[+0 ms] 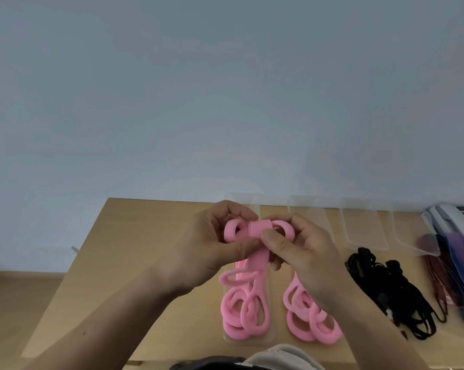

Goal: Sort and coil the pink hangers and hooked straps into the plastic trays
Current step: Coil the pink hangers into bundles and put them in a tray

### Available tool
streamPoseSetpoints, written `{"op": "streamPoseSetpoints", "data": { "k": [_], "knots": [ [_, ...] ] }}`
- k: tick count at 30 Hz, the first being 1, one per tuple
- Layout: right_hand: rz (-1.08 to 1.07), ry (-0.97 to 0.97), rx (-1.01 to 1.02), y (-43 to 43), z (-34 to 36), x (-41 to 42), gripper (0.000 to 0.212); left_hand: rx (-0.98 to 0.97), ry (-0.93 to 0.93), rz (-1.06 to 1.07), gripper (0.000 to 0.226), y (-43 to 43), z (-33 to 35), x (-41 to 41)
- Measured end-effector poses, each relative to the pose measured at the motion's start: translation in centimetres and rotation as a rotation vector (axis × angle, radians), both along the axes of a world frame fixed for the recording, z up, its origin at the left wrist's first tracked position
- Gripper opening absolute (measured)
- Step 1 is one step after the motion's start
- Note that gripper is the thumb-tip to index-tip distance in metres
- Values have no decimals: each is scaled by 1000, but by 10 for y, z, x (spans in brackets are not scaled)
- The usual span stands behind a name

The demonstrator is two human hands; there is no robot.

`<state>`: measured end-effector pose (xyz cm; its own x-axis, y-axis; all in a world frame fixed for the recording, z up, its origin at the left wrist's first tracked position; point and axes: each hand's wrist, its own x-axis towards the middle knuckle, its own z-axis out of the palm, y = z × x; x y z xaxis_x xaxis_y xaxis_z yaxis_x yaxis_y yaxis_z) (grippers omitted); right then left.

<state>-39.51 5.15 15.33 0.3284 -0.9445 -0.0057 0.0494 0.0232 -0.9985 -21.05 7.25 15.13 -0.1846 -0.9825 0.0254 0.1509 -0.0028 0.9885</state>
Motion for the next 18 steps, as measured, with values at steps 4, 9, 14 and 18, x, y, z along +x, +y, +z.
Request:
{"op": "streamPoseSetpoints", "data": {
  "k": [4,9,14,18],
  "knots": [
    [0,13,-64,-1,1,0,31,37,-109,30,43,-2,-1,2],
    [23,-45,-71,-3,0,-2,23,63,-187,-4,20,-2,-4,0],
    [54,-36,-84,-2,-4,-1,29,83,-172,-28,27,0,-5,4],
    [42,6,-104,-3,-6,1,31,104,-115,-49,29,2,-2,5]
  ]
}}
